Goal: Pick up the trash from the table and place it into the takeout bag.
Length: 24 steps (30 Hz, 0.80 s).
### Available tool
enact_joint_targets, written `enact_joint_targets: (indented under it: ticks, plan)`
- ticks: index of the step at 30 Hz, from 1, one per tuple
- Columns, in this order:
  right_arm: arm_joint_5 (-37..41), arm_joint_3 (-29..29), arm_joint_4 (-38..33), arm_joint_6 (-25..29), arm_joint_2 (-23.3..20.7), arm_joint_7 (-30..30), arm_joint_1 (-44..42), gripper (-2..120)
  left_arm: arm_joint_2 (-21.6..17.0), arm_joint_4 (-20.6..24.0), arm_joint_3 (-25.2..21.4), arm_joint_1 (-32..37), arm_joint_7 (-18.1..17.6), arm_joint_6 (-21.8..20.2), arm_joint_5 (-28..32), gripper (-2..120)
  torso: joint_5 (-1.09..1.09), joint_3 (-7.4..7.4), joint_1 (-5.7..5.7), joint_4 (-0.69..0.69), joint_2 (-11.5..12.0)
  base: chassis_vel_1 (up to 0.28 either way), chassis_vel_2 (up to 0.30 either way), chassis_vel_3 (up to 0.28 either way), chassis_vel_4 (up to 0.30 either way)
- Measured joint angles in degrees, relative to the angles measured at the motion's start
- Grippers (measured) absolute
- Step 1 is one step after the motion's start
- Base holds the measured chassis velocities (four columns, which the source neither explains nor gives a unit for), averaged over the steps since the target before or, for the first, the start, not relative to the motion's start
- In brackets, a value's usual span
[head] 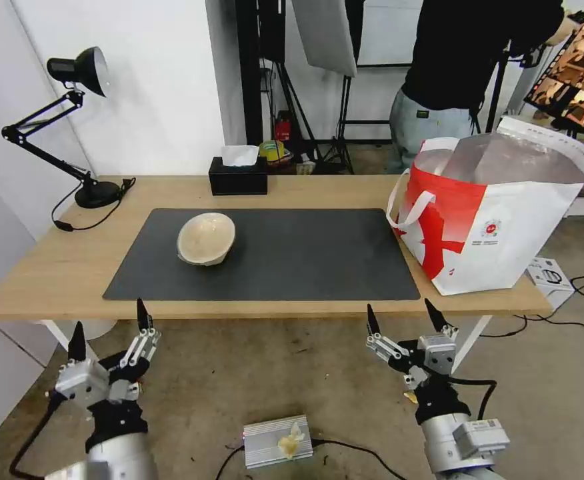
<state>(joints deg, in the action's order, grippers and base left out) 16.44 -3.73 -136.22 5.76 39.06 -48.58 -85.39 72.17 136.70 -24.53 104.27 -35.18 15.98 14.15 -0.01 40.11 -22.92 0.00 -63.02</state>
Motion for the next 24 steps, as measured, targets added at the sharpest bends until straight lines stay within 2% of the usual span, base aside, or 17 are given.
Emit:
enact_joint_targets:
  ticks: [2,12,16,20,21,24]
  plan:
    - [-1.02,-0.01,0.04,-0.13,0.41,0.57,-0.38,100,-2.05,0.51,-0.68,-1.01,-0.55,-1.46,2.96,100,0.00,0.00,0.00,0.00,-0.01,0.000,0.000,0.000,0.000]
    - [-1.95,-0.02,0.25,-0.79,0.87,0.64,-0.65,100,-2.87,0.90,-0.87,-1.65,-0.58,-1.84,5.34,100,0.00,0.00,0.00,0.01,0.00,0.000,0.000,0.000,0.000]
    - [-1.95,-0.03,0.26,-0.81,0.87,0.64,-0.63,100,-3.71,1.39,-0.82,-2.50,-0.82,-2.69,8.06,100,0.01,0.00,0.00,0.01,0.00,0.000,0.000,0.000,0.000]
    - [-1.95,-0.03,0.26,-0.84,0.87,0.64,-0.61,100,-6.50,2.44,-0.89,-4.99,-1.28,-4.41,15.66,100,0.01,0.00,0.00,0.00,0.00,0.000,0.000,0.000,0.000]
    - [-1.95,-0.03,0.26,-0.84,0.87,0.64,-0.61,100,-6.50,2.44,-0.89,-4.99,-1.28,-4.41,15.66,100,0.01,0.00,0.00,0.00,0.00,0.000,0.000,0.000,0.000]
    - [-1.93,-0.03,0.26,-0.84,0.86,0.64,-0.60,100,-9.43,2.79,-1.14,-7.55,-1.83,-5.28,22.48,100,0.00,0.00,0.00,0.00,0.00,0.000,0.000,0.000,0.000]
